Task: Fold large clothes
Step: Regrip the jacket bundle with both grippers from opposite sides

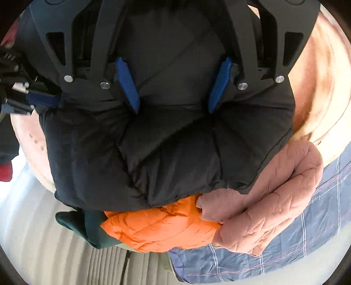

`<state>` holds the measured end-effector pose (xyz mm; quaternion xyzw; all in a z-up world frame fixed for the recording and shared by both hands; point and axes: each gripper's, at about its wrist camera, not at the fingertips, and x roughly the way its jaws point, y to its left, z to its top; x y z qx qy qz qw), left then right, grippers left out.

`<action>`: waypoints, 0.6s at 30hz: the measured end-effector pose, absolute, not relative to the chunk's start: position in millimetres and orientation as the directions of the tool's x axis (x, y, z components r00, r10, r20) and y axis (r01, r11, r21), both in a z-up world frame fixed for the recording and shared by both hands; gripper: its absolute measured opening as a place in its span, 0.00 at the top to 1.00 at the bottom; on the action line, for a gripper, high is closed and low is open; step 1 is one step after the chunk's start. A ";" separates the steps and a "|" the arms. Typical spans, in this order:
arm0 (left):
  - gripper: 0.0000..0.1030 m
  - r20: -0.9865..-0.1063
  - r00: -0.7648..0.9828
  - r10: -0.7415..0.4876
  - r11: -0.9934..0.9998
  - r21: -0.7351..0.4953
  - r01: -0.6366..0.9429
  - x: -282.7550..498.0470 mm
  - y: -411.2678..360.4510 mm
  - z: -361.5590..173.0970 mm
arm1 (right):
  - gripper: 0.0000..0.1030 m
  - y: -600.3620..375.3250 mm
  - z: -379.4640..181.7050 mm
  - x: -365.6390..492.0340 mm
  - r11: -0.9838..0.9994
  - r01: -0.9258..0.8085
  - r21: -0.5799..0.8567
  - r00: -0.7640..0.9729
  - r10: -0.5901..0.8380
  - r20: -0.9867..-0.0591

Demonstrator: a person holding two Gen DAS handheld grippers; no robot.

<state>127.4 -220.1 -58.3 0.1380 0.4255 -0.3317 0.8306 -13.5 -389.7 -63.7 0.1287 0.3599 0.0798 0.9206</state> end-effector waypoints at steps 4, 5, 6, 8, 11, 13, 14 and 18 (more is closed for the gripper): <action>0.36 -0.795 0.435 -0.422 0.740 -0.025 0.672 121.3 -220.9 -56.3 | 0.83 -393.4 -16.3 -13.5 0.955 -0.081 0.284 0.760 0.243 -0.603; 0.36 -0.792 0.440 -0.423 0.738 -0.019 0.674 120.0 -222.2 -55.3 | 0.83 -394.4 -4.2 -10.7 0.958 -0.092 0.273 0.778 0.240 -0.581; 0.36 -0.790 0.443 -0.423 0.738 -0.017 0.674 118.5 -223.0 -54.9 | 0.83 -395.5 7.6 -3.5 0.956 -0.111 0.272 0.791 0.251 -0.558; 0.36 -0.788 0.446 -0.424 0.740 -0.018 0.673 121.0 -227.0 -55.9 | 0.83 -397.0 14.2 12.7 0.951 -0.130 0.282 0.794 0.270 -0.545; 0.36 -0.785 0.454 -0.422 0.739 -0.008 0.674 122.7 -233.0 -55.1 | 0.84 -399.3 -6.5 48.4 0.957 -0.081 0.278 0.758 0.241 -0.606; 0.36 -0.780 0.457 -0.428 0.738 -0.010 0.674 120.6 -229.6 -55.1 | 0.90 -399.2 -47.8 74.4 0.991 0.034 0.131 0.701 0.070 -0.709; 0.36 -0.775 0.457 -0.437 0.737 -0.017 0.676 120.6 -229.0 -54.9 | 0.91 -398.2 -63.4 78.7 0.995 0.039 0.095 0.698 0.041 -0.715; 0.36 -0.777 0.474 -0.415 0.724 0.034 0.689 116.8 -233.6 -57.6 | 0.92 -402.3 -77.4 78.6 0.991 0.059 0.123 0.703 0.046 -0.709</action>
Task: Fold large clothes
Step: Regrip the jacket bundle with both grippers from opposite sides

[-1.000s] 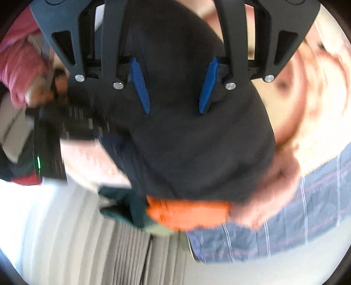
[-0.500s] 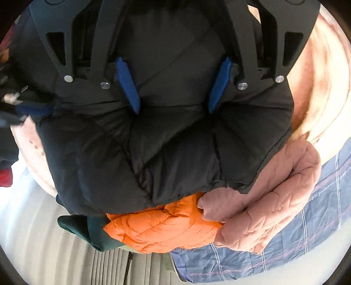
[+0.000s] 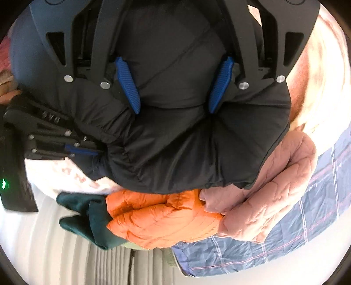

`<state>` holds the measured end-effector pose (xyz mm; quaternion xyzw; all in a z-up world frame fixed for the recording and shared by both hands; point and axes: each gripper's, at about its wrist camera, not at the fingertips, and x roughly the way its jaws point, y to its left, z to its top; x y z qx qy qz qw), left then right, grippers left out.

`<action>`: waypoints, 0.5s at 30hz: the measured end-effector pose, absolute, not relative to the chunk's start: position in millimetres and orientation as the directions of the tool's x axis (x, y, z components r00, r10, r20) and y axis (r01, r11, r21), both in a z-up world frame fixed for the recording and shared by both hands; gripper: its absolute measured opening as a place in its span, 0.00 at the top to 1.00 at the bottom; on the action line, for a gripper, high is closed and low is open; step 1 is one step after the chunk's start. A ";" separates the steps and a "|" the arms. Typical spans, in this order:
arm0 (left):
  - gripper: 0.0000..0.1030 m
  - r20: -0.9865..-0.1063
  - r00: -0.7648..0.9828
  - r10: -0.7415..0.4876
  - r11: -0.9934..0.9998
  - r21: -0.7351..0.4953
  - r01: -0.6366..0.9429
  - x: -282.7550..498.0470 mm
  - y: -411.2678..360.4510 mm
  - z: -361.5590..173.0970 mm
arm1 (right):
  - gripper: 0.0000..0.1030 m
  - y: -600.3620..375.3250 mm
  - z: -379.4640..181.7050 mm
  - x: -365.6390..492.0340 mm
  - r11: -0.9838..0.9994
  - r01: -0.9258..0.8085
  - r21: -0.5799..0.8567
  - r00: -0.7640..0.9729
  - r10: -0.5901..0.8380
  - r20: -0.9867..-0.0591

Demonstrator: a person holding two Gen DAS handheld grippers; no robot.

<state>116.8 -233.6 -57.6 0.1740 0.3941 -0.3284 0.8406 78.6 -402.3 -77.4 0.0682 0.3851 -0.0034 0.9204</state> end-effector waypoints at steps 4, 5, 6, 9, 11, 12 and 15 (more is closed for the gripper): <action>0.36 -0.770 0.477 -0.423 0.722 0.031 0.691 117.6 -232.6 -61.1 | 0.92 -405.2 -80.7 81.5 0.987 0.054 0.153 0.701 0.072 -0.710; 0.36 -0.767 0.481 -0.425 0.723 0.033 0.690 117.0 -232.7 -62.0 | 0.92 -407.1 -81.9 82.4 0.986 0.053 0.161 0.701 0.078 -0.709; 0.36 -0.764 0.486 -0.424 0.723 0.037 0.690 116.4 -233.1 -62.4 | 0.92 -408.3 -81.6 85.3 0.985 0.053 0.165 0.702 0.081 -0.708; 0.36 -0.761 0.494 -0.421 0.723 0.048 0.690 115.3 -234.6 -63.3 | 0.92 -405.7 -81.8 81.5 0.985 0.053 0.165 0.703 0.081 -0.707; 0.36 -0.760 0.494 -0.423 0.723 0.045 0.690 115.4 -234.6 -63.3 | 0.92 -405.8 -81.8 81.6 0.985 0.053 0.163 0.703 0.079 -0.707; 0.36 -0.759 0.493 -0.425 0.723 0.043 0.690 115.3 -234.6 -63.4 | 0.92 -406.0 -81.7 81.5 0.986 0.052 0.160 0.704 0.077 -0.706; 0.36 -0.754 0.494 -0.433 0.722 0.039 0.691 114.7 -233.7 -63.6 | 0.92 -405.2 -80.7 81.1 0.987 0.052 0.152 0.704 0.072 -0.706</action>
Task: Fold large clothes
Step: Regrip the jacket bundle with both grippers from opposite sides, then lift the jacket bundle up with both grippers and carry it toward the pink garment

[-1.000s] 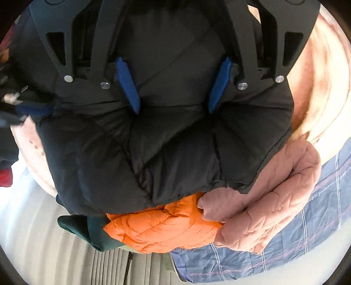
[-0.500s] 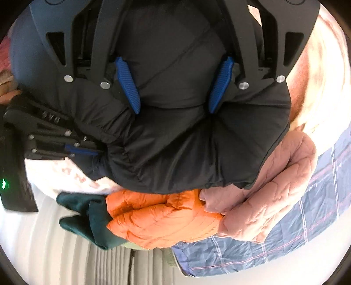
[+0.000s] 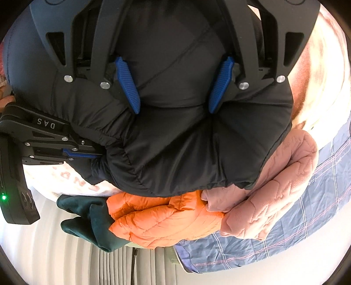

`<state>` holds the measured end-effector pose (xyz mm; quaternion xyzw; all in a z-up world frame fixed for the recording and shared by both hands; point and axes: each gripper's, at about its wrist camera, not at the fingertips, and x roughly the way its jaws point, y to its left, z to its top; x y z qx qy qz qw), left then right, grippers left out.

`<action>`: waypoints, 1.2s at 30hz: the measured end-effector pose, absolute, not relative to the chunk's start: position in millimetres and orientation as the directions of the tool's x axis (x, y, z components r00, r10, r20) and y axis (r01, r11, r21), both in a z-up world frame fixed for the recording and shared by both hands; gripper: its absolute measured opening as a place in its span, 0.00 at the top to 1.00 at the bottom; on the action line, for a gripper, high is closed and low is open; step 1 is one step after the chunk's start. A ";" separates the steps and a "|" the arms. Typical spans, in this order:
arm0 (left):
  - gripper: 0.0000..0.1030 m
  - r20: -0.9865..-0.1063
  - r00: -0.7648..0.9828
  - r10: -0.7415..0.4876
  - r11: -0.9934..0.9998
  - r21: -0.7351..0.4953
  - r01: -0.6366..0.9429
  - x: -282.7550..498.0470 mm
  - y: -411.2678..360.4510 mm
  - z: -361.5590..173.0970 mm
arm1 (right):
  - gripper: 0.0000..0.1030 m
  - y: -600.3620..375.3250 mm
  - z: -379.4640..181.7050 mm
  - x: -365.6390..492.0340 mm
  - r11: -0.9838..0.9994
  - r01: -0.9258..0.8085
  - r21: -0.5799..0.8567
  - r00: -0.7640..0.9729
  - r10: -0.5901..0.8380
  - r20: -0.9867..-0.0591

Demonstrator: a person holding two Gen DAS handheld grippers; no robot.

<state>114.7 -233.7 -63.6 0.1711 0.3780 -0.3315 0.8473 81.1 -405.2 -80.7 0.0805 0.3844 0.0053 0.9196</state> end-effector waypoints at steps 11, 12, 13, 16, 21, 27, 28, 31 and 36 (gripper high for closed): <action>0.36 -0.749 0.474 -0.464 0.717 -0.002 0.698 115.3 -226.2 -60.6 | 0.30 -416.7 -33.1 18.2 0.984 0.086 0.157 0.735 0.043 -0.677; 0.36 -0.749 0.473 -0.464 0.716 -0.003 0.698 115.3 -226.1 -60.3 | 0.24 -424.5 -32.2 9.7 0.976 0.102 0.193 0.736 0.056 -0.674; 0.36 -0.749 0.473 -0.465 0.716 -0.003 0.698 115.4 -226.0 -60.0 | 0.17 -435.3 -34.4 -0.3 0.961 0.119 0.251 0.728 0.087 -0.680; 0.36 -0.748 0.471 -0.468 0.716 -0.009 0.698 115.8 -225.5 -59.5 | 0.14 -453.5 -51.1 -12.8 0.896 0.125 0.426 0.682 0.234 -0.693; 0.36 -0.744 0.469 -0.476 0.715 -0.017 0.699 115.7 -223.7 -58.6 | 0.08 -464.1 -84.2 -7.8 0.735 0.118 0.667 0.602 0.481 -0.637; 0.36 -0.740 0.452 -0.498 0.712 -0.051 0.700 118.5 -218.4 -55.5 | 0.01 -460.5 -87.8 10.1 0.708 0.091 0.701 0.583 0.532 -0.613; 0.36 -0.739 0.450 -0.500 0.712 -0.056 0.700 118.9 -216.9 -54.0 | 0.01 -460.1 -89.0 15.8 0.695 0.093 0.713 0.581 0.544 -0.606; 0.25 -0.723 0.452 -0.523 0.719 -0.089 0.689 116.6 -206.5 -38.1 | 0.01 -451.4 -87.3 26.9 0.682 0.059 0.729 0.562 0.581 -0.589; 0.06 -0.667 0.446 -0.597 0.728 -0.217 0.650 108.1 -154.0 -20.7 | 0.03 -437.4 -86.3 15.6 0.727 0.020 0.686 0.554 0.563 -0.613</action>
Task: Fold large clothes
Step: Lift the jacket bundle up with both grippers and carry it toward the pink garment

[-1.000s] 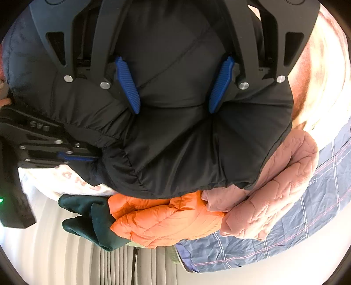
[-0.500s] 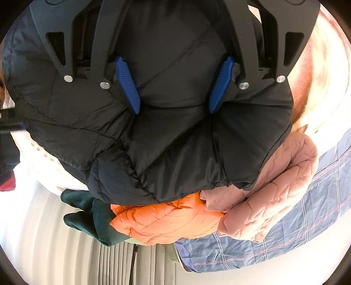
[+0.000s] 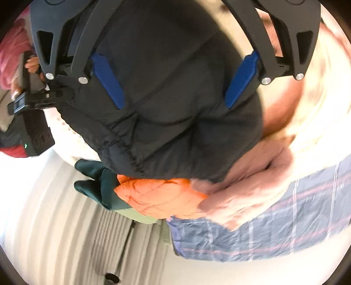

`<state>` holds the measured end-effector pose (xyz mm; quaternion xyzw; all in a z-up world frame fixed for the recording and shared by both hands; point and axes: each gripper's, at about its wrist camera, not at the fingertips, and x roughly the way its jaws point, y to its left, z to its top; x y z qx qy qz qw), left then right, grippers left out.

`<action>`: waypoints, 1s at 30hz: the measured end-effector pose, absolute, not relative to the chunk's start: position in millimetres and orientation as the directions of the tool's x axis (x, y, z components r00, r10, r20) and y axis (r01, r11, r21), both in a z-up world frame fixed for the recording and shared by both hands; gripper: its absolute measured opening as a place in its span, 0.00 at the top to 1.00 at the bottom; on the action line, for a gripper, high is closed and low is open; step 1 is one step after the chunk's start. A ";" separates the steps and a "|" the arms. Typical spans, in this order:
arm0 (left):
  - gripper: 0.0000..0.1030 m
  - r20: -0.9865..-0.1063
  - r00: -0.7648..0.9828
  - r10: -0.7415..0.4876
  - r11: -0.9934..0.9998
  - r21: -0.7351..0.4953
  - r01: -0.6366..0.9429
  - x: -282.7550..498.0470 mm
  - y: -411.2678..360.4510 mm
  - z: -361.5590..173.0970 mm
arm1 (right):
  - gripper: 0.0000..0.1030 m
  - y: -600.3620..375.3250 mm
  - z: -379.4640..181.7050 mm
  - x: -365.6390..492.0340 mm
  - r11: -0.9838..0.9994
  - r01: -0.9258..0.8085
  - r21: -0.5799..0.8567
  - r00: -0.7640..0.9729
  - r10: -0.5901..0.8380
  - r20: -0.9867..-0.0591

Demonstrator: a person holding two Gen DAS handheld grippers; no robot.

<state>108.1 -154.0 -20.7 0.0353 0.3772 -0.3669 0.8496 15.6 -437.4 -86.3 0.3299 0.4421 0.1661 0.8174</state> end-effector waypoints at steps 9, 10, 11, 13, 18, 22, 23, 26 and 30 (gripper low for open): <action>0.02 -0.613 0.197 -0.765 0.628 -0.644 0.437 128.8 -112.5 -83.3 | 0.22 -435.9 -95.6 8.4 0.676 0.031 0.736 0.565 0.596 -0.571; 0.02 -0.615 0.186 -0.767 0.624 -0.646 0.440 128.5 -115.9 -86.4 | 0.29 -435.3 -96.1 9.2 0.670 0.024 0.742 0.560 0.606 -0.565; 0.02 -0.617 0.178 -0.766 0.623 -0.646 0.440 127.5 -119.1 -88.6 | 0.35 -432.8 -96.3 7.6 0.670 0.020 0.742 0.564 0.605 -0.562; 0.02 -0.617 0.165 -0.769 0.618 -0.654 0.437 127.0 -122.6 -90.1 | 0.45 -429.8 -93.5 4.0 0.683 0.003 0.731 0.577 0.596 -0.559; 0.29 -0.614 0.213 -0.760 0.617 -0.578 0.534 114.1 -135.9 -65.6 | 0.61 -416.0 -65.3 -4.0 0.736 -0.035 0.676 0.623 0.545 -0.561; 0.45 -0.533 0.304 -0.790 0.585 -0.504 0.636 95.2 -129.6 -12.4 | 0.64 -397.4 -15.8 -12.5 0.758 -0.148 0.635 0.686 0.541 -0.487; 0.45 -0.510 0.330 -0.794 0.583 -0.486 0.651 89.9 -123.4 0.0 | 0.64 -389.4 -1.0 -12.1 0.770 -0.181 0.612 0.699 0.538 -0.470; 0.45 -0.422 0.421 -0.803 0.586 -0.428 0.688 78.6 -97.8 46.8 | 0.64 -360.5 49.6 -1.6 0.787 -0.304 0.536 0.726 0.556 -0.405; 0.44 -0.357 0.555 -0.751 0.656 -0.316 0.685 81.0 -56.3 104.9 | 0.64 -320.9 93.5 47.6 0.769 -0.426 0.477 0.708 0.611 -0.353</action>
